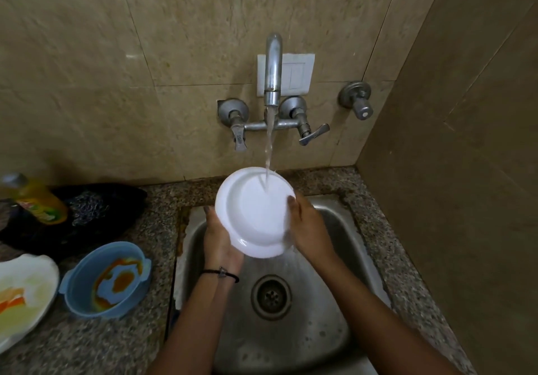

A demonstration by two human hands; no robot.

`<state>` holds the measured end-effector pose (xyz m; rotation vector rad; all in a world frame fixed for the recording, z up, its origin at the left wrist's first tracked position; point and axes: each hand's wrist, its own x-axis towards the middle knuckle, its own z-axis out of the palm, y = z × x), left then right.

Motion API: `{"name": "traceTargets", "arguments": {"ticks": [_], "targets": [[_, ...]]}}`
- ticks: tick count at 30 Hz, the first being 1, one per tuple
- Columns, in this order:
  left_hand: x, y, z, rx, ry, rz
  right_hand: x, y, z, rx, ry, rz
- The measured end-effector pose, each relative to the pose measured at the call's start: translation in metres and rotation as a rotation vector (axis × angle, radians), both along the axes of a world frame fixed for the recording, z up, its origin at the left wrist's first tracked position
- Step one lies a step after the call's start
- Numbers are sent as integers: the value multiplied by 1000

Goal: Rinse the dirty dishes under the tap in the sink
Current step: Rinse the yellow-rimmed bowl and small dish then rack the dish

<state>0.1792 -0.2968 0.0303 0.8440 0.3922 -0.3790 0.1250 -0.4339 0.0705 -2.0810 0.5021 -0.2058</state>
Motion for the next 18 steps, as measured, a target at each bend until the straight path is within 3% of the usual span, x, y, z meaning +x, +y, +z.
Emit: {"name": "traceTargets", "arguments": {"ticks": [6, 9, 12, 15, 18], "targets": [[5, -8, 3, -163, 26, 77, -48, 40, -29, 154, -148, -30], [3, -11, -2, -200, 58, 70, -48, 37, -29, 333, -290, -218], [-4, -16, -6, -152, 20, 37, -30, 17, -13, 597, -253, -389], [-15, -20, -11, -91, 76, -80, -17, -5, 4, 639, -205, -297], [-19, -15, -16, 82, 170, -249, -11, -16, 20, 552, -168, -177]]}}
